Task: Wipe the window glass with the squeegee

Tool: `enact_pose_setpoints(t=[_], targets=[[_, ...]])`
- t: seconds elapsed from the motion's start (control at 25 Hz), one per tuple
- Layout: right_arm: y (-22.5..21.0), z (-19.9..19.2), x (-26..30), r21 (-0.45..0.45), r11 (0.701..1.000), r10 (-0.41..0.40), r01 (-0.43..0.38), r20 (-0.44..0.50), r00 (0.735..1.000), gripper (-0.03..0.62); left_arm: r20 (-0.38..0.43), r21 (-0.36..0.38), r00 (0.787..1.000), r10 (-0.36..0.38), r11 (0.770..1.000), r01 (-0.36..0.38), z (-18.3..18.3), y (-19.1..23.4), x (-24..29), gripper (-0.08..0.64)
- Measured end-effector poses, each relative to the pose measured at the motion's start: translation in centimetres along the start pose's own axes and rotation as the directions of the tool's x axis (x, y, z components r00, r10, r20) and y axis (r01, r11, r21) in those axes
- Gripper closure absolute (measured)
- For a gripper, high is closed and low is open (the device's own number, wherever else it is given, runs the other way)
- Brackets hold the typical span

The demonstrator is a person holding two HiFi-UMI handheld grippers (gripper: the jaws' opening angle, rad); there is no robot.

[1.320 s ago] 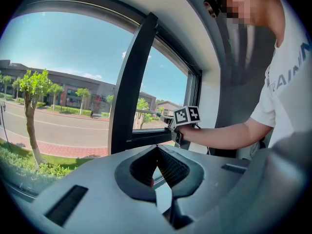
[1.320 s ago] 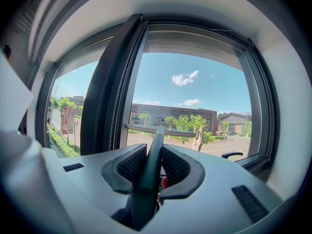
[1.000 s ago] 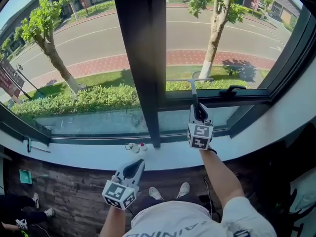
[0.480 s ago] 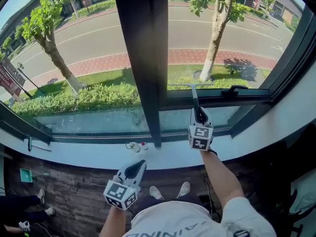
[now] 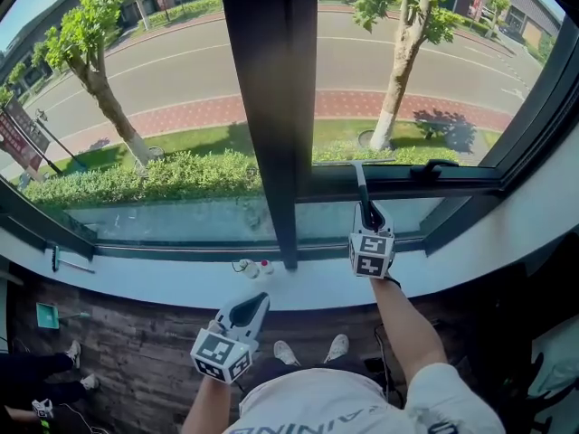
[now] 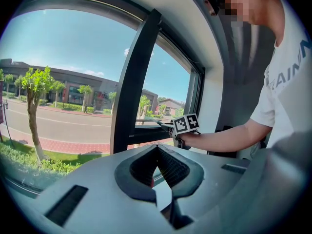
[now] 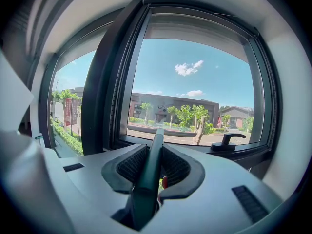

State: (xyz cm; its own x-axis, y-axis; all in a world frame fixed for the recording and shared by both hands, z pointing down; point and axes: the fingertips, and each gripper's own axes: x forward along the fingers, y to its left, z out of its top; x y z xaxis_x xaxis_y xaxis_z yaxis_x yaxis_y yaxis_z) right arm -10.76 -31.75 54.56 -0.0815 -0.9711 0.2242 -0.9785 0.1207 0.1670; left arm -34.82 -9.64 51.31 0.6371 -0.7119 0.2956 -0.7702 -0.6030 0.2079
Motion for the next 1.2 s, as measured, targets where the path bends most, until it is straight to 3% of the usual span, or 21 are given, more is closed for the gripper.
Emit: enact_pose_setpoints(t=[0.36,0.68,0.88,1.2], targets=[[-3.4,2.3,-8.1,0.027,0.999,0.031,-0.034,0.083,0.996,0.492,0.045,-0.001,0.998,0.054,0.999,-0.054,0.8,-0.6,-0.2,0.545],[-6.8,5.1,-14.6,0.033,0.984,0.163,-0.173,0.194,0.967,0.492,0.110,0.006,0.984,0.138,0.990,-0.140,2.7,-4.5,2.3,0.545],[-8.2,4.6,-16.5,0.055,0.964,0.242,-0.259,0.213,0.947,0.492,0.121,0.001,0.980,0.159,0.987,-0.161,2.1,-7.5,3.8,0.545],[-10.3,3.0,-20.5,0.134,0.955,0.233,-0.263,0.206,0.951,0.492,0.119,0.020,0.983,0.141,0.989,-0.145,1.0,-11.0,2.7,0.545]])
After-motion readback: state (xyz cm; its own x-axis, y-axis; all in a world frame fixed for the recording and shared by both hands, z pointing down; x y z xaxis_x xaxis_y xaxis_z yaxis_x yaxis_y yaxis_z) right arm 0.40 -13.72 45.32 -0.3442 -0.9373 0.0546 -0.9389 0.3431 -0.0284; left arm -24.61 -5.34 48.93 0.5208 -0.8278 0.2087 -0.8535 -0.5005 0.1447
